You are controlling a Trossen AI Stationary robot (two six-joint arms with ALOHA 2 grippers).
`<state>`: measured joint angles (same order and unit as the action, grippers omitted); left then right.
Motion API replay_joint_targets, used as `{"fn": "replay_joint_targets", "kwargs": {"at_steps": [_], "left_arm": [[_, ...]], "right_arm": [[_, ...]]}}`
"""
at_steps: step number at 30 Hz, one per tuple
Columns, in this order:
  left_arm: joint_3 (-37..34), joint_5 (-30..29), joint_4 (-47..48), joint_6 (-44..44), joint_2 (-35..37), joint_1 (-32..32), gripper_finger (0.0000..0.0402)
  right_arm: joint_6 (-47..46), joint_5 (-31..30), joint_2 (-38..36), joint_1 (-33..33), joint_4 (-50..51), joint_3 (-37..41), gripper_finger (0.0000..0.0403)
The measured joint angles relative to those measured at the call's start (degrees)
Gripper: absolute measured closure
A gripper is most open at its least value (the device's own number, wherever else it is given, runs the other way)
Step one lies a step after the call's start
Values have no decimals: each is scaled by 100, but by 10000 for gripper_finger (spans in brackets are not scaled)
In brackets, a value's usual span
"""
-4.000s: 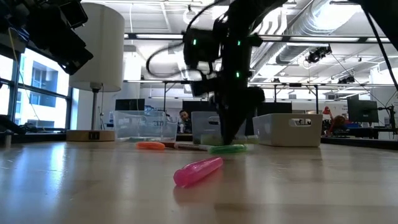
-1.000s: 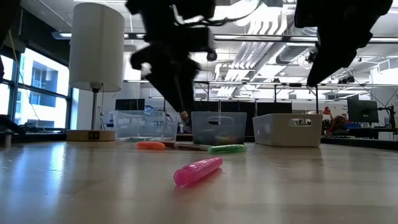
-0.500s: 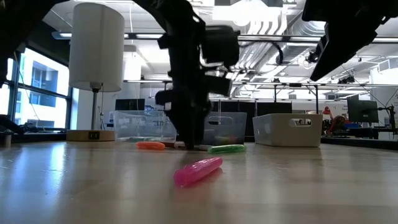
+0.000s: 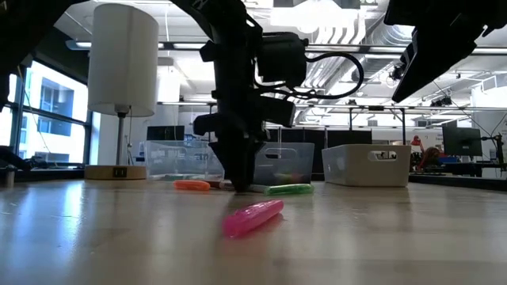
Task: Pick & Place Markers
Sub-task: Put the brown dry erase marker into the transparent bin
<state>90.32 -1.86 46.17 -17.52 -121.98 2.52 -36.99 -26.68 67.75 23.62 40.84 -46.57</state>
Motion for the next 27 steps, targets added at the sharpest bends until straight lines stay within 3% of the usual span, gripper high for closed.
{"fn": "replay_joint_targets", "kwargs": {"at_steps": [7,12,27], "left_arm": [[-9,30,-83,26,-6,-7,339],[-13,-15,-239,102,-8,-9,377],[-24,-36,-670,951,258,4,378]], "right_arm": [[-17,33,0,0,-8,0,325],[-7,44,0,3,-94,-2,324],[-17,323,0,4,-217,-4,324]]}}
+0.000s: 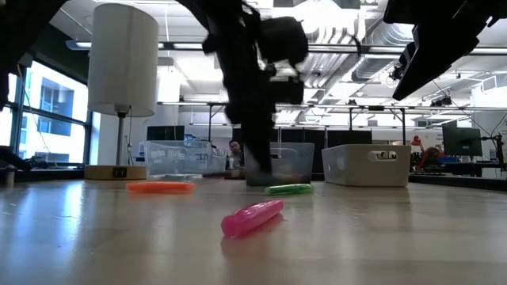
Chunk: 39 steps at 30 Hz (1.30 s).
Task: Pick & Place Markers
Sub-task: Put the brown dry erase marker into the transparent bin
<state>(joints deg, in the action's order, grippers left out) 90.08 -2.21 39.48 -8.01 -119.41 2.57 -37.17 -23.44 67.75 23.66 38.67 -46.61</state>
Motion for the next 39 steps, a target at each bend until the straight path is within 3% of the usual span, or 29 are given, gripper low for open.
{"fn": "replay_joint_targets", "kwargs": {"at_steps": [11,17,26,33,39], "left_arm": [[-2,142,-321,244,1418,9,379],[12,-416,-286,242,2193,299,380],[-65,-439,480,1366,2601,1828,380],[-1121,215,88,2511,2598,3014,380],[-1837,290,-134,2780,2598,3317,366]], "right_arm": [[13,-100,2,0,-189,-2,324],[-22,-227,3,-2,-653,-2,324],[-511,-1270,4,-42,-1292,-4,324],[-1122,-1322,4,-198,-1428,-4,324],[-1359,-1357,3,-363,-1503,-4,325]]}}
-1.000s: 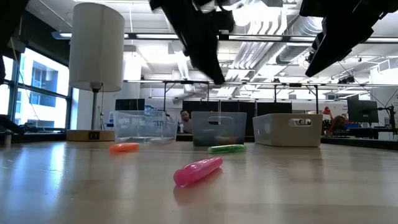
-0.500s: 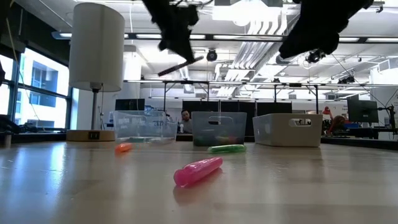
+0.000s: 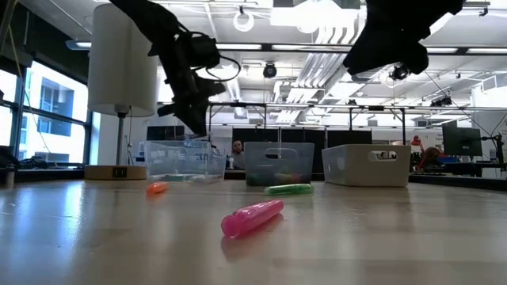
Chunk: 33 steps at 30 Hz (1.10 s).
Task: Pick & Place Markers
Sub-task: Put the brown dry erase marker into the transparent bin, then put the green pen into the gray bin
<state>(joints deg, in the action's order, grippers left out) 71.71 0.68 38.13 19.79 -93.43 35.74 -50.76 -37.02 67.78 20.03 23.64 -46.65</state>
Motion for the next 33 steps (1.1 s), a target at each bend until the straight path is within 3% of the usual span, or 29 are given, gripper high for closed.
{"fn": "replay_joint_targets", "kwargs": {"at_steps": [9,14,18,24,28,33], "left_arm": [[-112,-248,-105,-282,0,-12,292],[-115,424,-209,-556,190,-160,281],[-99,258,-395,-583,619,-765,280],[-110,-478,-247,-403,914,-1958,280],[-316,-550,-321,-450,927,-2684,304],[-1028,-467,-928,-27,940,-3395,385]], "right_arm": [[144,42,1,-287,-275,0,325],[361,68,0,-290,-377,0,325],[615,157,1,-293,-377,0,325],[1424,292,0,-293,-374,0,325],[2042,302,-1,-293,-470,2,325],[2110,325,-1,-293,-510,2,325]]}}
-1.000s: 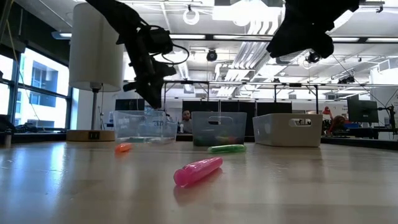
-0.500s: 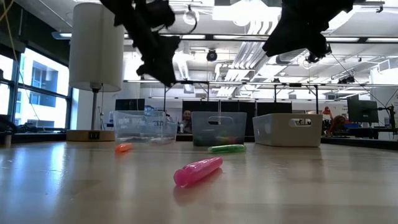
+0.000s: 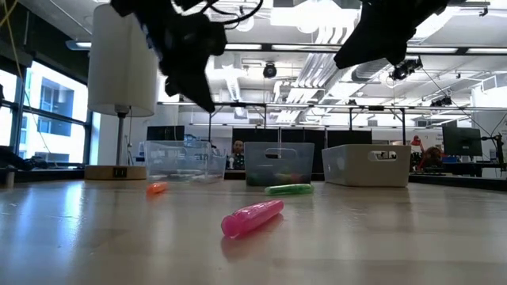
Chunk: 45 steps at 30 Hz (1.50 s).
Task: Pick & Place Markers
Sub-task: Put the green pen into the gray bin
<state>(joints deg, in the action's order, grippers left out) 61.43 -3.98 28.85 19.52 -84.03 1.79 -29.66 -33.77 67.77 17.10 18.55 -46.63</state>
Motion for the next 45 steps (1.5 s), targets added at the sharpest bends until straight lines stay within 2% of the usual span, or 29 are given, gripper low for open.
{"fn": "replay_joint_targets", "kwargs": {"at_steps": [4,6,11,17,20,25,32,39,42,45], "left_arm": [[-411,-143,-427,600,65,-370,388],[-506,-256,-350,727,65,-512,391],[-499,-258,-314,342,70,-783,398],[-531,-188,-170,-134,158,-779,400],[-720,-167,-343,-239,446,-783,401],[-1433,-149,-592,-39,1154,-793,401],[-2590,-325,-993,595,2524,-1219,401],[-3303,-710,-972,971,3676,-1695,401],[-3485,-724,-939,1039,4039,-1769,401],[-3524,-709,-873,1045,4215,-1762,401]], "right_arm": [[12,-1,2,0,0,0,325],[50,56,0,0,2,0,325],[895,1419,161,-181,-106,-78,337],[1468,1754,1219,-460,573,-982,366],[1842,2132,2075,-643,1295,-1717,361],[2453,2672,3513,-912,2400,-2917,324],[3401,2916,4861,-1085,2931,-3818,275],[3739,2783,5342,-1177,2918,-3975,275],[3722,2832,5375,-1216,2907,-3918,295],[3553,2989,5372,-1247,2833,-3815,331]]}}
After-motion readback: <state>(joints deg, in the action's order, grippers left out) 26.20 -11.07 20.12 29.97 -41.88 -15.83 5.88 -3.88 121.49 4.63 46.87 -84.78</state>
